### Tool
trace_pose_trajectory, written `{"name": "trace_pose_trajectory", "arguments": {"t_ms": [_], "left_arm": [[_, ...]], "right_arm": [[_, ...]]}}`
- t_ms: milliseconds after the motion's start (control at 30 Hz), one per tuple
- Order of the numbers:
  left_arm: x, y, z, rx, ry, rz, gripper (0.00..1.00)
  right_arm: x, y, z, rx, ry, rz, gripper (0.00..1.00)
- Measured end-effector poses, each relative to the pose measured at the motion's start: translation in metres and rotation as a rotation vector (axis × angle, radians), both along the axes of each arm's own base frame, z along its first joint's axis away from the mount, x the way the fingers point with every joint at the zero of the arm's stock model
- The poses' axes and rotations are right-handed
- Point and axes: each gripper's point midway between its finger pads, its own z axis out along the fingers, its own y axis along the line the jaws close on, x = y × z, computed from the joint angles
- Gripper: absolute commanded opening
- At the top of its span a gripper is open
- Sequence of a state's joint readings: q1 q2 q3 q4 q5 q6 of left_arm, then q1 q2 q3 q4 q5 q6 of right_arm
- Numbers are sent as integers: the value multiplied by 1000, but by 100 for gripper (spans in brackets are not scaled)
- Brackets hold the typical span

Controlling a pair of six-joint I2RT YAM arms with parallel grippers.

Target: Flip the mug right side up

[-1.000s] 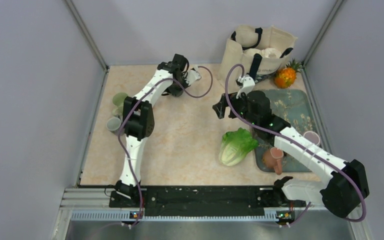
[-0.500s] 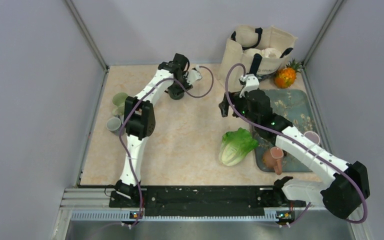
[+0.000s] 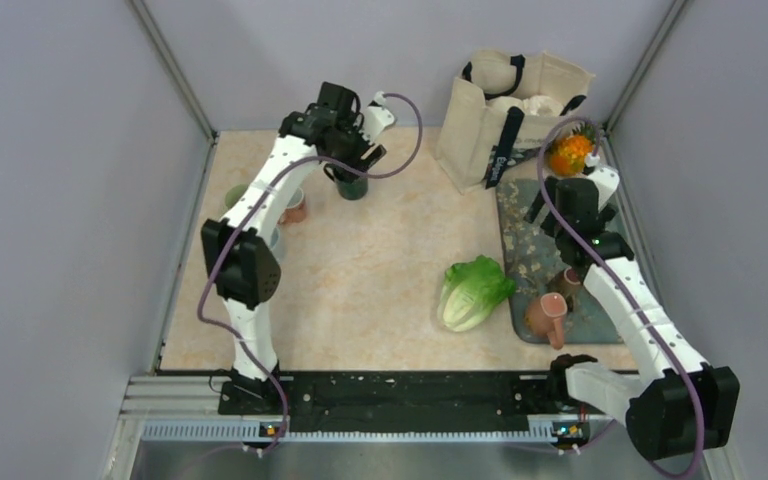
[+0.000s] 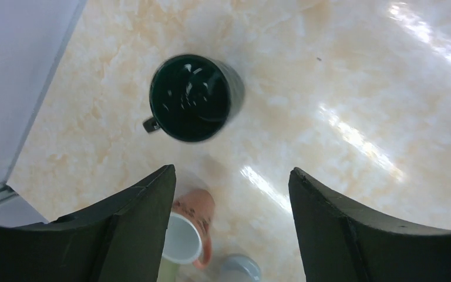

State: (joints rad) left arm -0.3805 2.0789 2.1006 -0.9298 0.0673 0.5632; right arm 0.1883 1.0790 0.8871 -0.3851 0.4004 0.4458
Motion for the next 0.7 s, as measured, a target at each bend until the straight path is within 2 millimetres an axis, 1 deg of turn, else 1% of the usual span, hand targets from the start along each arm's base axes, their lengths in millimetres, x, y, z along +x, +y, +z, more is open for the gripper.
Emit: {"name": "trace_pose_trajectory", "arguments": {"t_ms": [33,100,133,200,233,300,333,400,467,533,700], "left_arm": [[-13,0,15,-35,-11,-2,76],[-42,1,40,-92,-20,-10,76],[-55,2,49,-115,-21,-16,76],[-78,4,57,-153,-16,-28,76],[-92,5,56,-166,-1,-34,76],[-109,7,50,-181,26,-39,76],[-118,10,42,-181,52,-38,76],[-130,13,25,-172,99,-33,76],[-137,15,10,-161,139,-28,75],[-142,17,1,-152,167,-23,75],[-144,17,4,-156,164,-26,75]], "right_arm": [[-8,-7,-5,8,21,-46,99],[-21,-16,-13,22,59,-112,99],[-28,-18,-16,31,81,-134,97],[-40,-19,-20,51,110,-156,94],[-48,-18,-22,67,128,-166,94],[-62,-16,-23,101,151,-174,93],[-69,-14,-23,120,161,-175,93],[-85,-10,-25,162,191,-174,93],[-99,-7,-27,192,236,-177,94],[-114,-2,-32,225,297,-183,94],[-148,3,-44,266,428,-208,94]]}}
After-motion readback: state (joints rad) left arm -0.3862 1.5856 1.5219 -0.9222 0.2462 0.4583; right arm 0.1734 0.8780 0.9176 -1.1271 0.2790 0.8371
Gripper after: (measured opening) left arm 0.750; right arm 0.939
